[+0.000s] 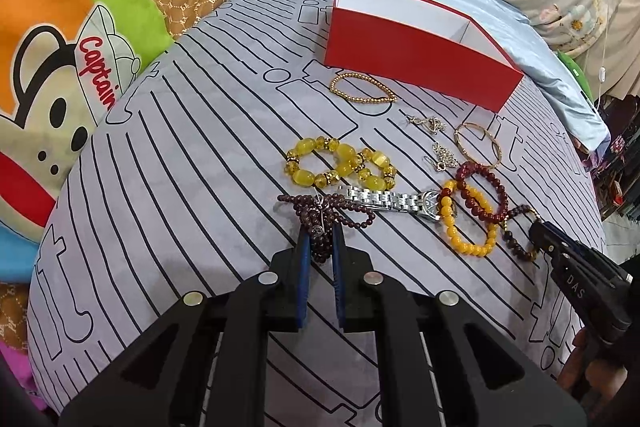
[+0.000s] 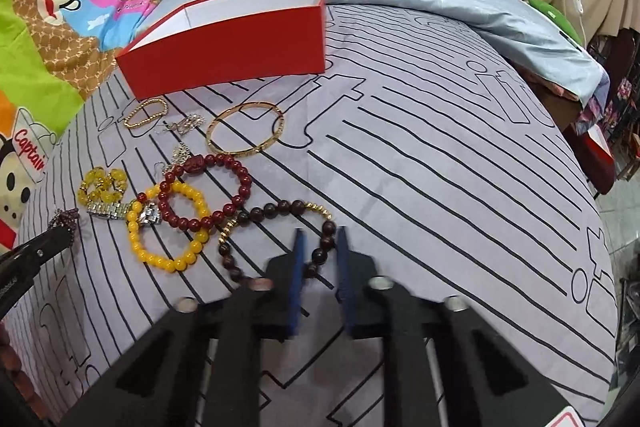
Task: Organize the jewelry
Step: 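Carry both dark bracelets into the red box and open both tools, then move both tools back to the jewelry on the sheet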
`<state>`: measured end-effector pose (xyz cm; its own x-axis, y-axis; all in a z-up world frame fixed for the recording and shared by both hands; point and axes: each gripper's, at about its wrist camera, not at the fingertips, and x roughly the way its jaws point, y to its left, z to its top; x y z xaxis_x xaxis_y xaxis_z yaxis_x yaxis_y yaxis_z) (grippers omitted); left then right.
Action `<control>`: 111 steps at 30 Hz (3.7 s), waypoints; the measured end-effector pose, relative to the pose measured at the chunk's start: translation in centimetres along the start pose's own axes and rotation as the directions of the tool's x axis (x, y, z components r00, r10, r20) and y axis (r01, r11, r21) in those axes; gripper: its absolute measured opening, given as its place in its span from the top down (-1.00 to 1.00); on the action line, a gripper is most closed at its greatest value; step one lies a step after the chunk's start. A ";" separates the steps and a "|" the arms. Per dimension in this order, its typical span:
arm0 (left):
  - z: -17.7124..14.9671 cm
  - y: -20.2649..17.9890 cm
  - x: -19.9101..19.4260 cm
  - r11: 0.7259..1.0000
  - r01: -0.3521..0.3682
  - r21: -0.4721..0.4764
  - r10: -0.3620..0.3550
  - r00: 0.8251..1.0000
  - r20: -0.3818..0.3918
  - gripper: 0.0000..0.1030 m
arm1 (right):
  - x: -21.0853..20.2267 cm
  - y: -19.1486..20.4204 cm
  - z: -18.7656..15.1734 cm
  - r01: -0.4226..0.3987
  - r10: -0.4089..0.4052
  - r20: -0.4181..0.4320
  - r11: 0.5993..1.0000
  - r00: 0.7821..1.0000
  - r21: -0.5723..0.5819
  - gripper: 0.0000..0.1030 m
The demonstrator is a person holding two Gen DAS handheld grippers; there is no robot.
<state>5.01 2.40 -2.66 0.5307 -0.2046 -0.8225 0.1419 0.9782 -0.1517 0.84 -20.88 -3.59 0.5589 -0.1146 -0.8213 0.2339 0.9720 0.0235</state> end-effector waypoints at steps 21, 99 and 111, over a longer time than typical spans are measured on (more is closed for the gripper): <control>3.9 -0.7 -4.0 0.999 0.050 0.012 -0.051 0.992 0.116 0.81 | -6.9 -1.5 5.2 -0.077 0.073 0.175 0.997 0.982 0.014 0.86; 9.0 -0.5 2.2 0.999 -0.031 -0.020 0.032 0.996 0.081 0.07 | -0.9 3.0 5.6 -0.119 0.123 0.066 0.992 0.990 -0.051 0.24; 5.3 0.6 3.1 0.999 -0.031 -0.037 0.032 0.999 0.022 0.07 | 0.9 3.2 3.0 -0.116 0.116 0.004 0.993 0.993 -0.026 0.39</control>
<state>11.15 2.17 -2.45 0.5536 -0.1740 -0.8144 0.0947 0.9847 -0.1461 4.44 -18.51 -2.57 0.5851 -0.0022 -0.8110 0.1473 0.9837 0.1036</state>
